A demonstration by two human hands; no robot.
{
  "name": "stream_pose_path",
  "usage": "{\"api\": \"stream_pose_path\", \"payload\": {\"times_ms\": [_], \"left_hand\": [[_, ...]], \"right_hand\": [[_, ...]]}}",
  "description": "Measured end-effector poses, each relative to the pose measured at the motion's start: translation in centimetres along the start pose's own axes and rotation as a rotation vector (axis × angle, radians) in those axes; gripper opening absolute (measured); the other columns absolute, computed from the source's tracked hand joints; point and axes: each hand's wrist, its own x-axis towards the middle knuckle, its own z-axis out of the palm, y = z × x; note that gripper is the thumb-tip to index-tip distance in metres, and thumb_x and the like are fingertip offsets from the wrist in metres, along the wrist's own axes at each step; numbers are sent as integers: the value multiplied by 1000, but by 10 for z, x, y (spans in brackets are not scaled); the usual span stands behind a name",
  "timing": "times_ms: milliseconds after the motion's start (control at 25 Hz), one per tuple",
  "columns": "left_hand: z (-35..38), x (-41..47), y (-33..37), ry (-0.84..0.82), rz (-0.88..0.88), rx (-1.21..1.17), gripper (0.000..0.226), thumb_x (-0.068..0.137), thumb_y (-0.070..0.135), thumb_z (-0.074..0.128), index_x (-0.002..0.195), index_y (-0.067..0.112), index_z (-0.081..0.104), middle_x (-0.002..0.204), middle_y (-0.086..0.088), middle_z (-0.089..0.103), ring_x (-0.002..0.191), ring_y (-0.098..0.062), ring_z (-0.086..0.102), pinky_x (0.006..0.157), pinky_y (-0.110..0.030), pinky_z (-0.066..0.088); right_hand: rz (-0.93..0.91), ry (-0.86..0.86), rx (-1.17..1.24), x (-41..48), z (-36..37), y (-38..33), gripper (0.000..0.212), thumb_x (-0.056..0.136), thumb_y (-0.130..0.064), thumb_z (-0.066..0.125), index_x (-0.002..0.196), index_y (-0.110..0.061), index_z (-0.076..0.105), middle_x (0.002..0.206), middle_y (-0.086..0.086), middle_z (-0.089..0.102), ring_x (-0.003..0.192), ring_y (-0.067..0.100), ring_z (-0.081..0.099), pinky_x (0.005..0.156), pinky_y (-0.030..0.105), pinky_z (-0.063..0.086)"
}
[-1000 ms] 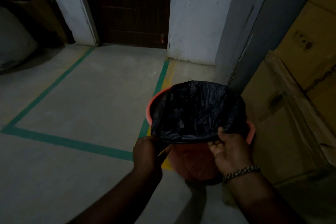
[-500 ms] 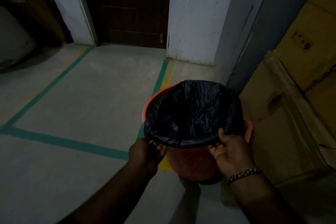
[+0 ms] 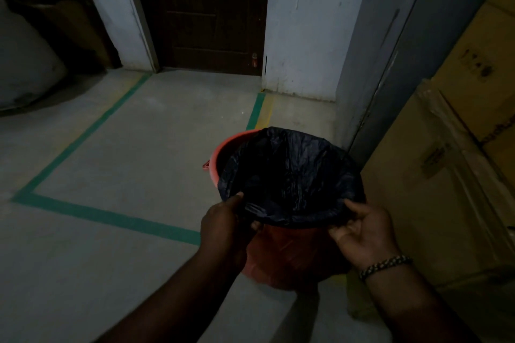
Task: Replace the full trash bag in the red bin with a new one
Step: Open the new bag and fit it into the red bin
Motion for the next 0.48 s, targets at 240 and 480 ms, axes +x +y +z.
{"api": "stream_pose_path", "payload": {"times_ms": [240, 480], "left_hand": [[0, -1, -4, -43, 28, -175, 29, 106, 21, 38, 120, 7, 60, 105, -19, 71, 79, -31, 74, 68, -39, 60], [6, -8, -16, -110, -62, -245, 33, 106, 19, 36, 127, 3, 57, 104, -20, 71, 80, -30, 74, 65, -39, 60]], "right_hand": [[-81, 44, 91, -1, 4, 1, 52, 88, -1, 59, 137, -18, 59, 131, 15, 65, 115, 34, 65, 84, 46, 59], [34, 142, -202, -47, 19, 42, 36, 100, -39, 57, 120, -9, 56, 109, 10, 57, 100, 26, 58, 91, 45, 48]]}}
